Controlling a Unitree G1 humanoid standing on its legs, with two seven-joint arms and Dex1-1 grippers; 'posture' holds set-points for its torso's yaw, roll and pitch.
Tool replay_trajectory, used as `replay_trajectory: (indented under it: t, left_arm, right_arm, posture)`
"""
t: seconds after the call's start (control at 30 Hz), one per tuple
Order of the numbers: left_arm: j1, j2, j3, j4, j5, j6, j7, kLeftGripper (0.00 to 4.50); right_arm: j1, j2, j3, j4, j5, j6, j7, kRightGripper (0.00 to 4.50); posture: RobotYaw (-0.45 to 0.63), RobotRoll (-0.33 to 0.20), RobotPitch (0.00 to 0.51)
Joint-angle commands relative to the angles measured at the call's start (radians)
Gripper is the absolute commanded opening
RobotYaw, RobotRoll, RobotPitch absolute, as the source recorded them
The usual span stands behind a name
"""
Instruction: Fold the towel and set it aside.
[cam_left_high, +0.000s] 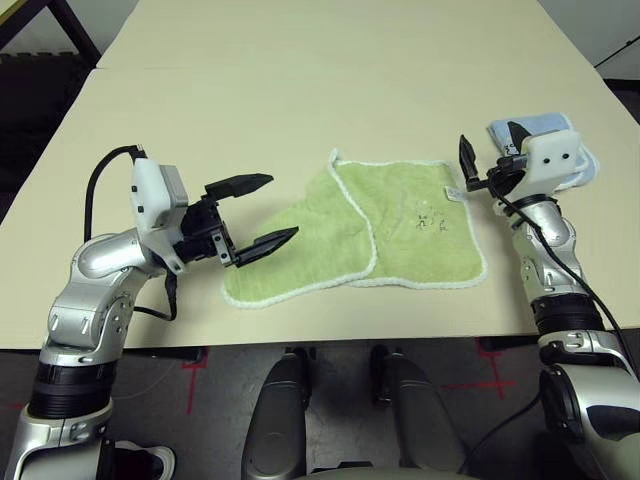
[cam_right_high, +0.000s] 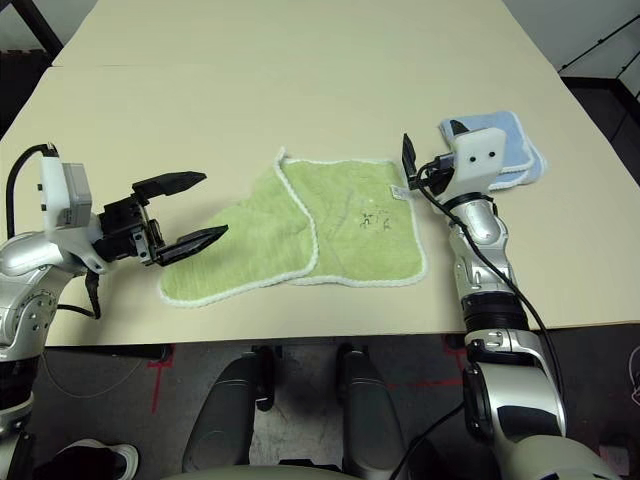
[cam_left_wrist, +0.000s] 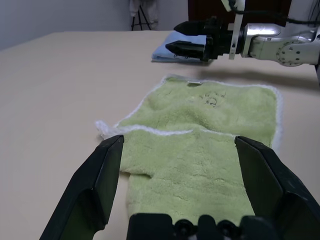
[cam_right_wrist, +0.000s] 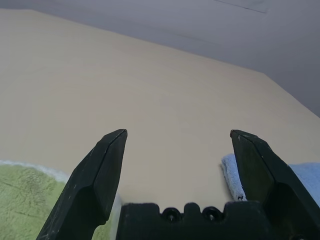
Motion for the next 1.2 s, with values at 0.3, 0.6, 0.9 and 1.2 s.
replay_trajectory:
  t: [0.3,0.6,0.9,1.2]
  left_arm:
    - [0.015,-0.006,-0.007,0.008,0.007,-0.002,0.019,4.5]
    - [0.013,-0.016,-0.018,0.008,0.012,0.002,0.023,4.5]
    - [0.021,-0.016,-0.02,-0.007,0.009,0.015,0.029,4.5]
    - [0.018,-0.007,-0.021,-0.02,0.006,0.037,0.029,4.5]
  right_arm:
    - [0.027,-0.08,-0.018,-0.094,0.117,0.185,0.169,4.47]
    - [0.086,-0.213,-0.007,-0.405,0.317,0.768,0.333,4.47]
    - [0.02,-0.207,0.021,-0.359,0.305,1.048,0.27,4.47]
    - [-0.056,-0.143,0.036,-0.188,0.258,1.041,0.238,4.47]
  posture:
    - [0.03,0.0,0.227]
    - [0.02,0.0,0.235]
    - [0.03,0.0,0.25]
    - [0.03,0.0,0.254]
